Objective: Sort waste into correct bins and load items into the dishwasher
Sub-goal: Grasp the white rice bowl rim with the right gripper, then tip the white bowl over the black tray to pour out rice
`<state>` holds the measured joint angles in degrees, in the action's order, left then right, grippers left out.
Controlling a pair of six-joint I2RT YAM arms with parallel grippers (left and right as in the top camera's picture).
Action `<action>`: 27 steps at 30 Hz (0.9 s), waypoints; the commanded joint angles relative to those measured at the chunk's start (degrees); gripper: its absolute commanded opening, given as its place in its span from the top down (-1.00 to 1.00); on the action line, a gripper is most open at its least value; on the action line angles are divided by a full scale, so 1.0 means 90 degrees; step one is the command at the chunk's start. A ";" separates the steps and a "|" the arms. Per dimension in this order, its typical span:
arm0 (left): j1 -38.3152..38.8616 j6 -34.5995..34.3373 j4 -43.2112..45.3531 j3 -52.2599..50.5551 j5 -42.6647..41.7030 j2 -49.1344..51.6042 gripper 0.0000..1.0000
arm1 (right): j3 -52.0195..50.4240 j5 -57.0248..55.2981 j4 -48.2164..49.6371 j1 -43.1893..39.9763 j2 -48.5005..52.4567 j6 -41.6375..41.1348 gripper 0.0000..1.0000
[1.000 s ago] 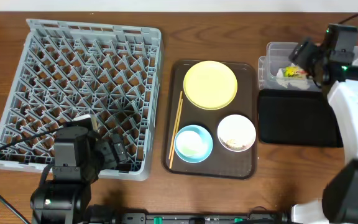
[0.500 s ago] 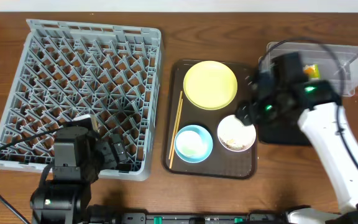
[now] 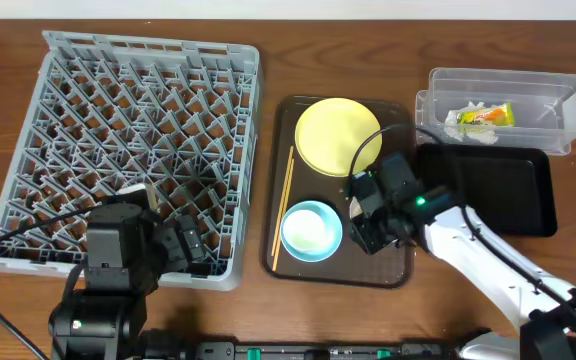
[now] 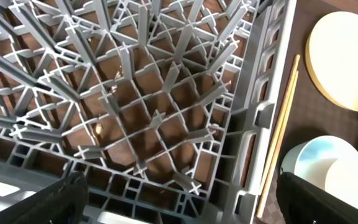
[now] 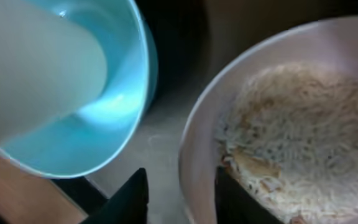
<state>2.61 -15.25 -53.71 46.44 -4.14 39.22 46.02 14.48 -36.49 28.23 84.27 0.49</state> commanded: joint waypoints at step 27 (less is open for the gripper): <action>-0.0034 -0.0034 -0.0051 0.0104 0.0010 0.0000 -0.93 | 0.0658 -0.0578 0.0253 -0.0199 -0.0991 -0.1197 0.98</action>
<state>2.61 -15.25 -54.02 46.44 -4.14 39.22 48.34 8.75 -34.46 29.30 79.15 -6.17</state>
